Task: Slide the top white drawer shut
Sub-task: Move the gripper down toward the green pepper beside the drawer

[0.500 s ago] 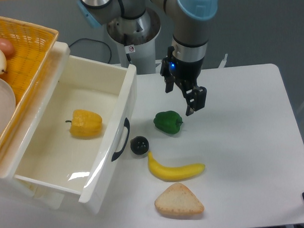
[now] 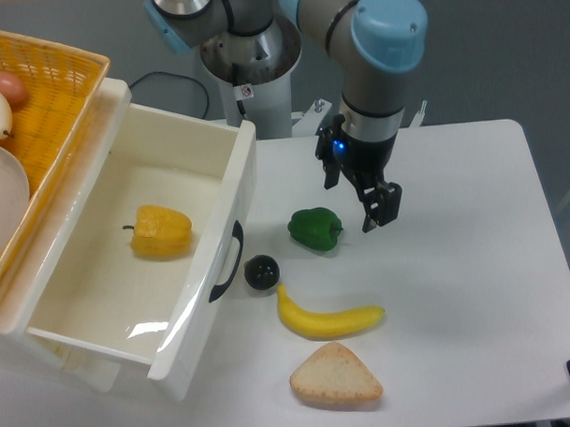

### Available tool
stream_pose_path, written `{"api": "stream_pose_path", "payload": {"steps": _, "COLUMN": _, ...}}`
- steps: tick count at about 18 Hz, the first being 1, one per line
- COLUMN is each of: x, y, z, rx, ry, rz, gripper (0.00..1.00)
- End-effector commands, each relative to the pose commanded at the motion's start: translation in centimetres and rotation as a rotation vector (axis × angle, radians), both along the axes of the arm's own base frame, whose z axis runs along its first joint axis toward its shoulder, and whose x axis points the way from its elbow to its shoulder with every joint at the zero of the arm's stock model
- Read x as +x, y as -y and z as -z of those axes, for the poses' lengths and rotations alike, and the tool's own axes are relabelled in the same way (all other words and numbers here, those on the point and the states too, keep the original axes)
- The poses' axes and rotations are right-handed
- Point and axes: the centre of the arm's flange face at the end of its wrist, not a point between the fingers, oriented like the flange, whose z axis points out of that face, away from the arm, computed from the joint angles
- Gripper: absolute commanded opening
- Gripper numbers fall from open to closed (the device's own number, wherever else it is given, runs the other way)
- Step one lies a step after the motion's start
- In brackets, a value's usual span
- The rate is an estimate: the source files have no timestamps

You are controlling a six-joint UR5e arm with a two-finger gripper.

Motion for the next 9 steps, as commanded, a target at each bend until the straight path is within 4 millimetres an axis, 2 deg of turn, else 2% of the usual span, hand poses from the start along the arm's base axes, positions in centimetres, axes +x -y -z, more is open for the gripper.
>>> {"api": "stream_pose_path", "payload": {"steps": 9, "x": -1.5, "y": 0.4, "z": 2.1, "rx": -0.036, "ry": 0.023, "rz": -0.019, "gripper": 1.0}}
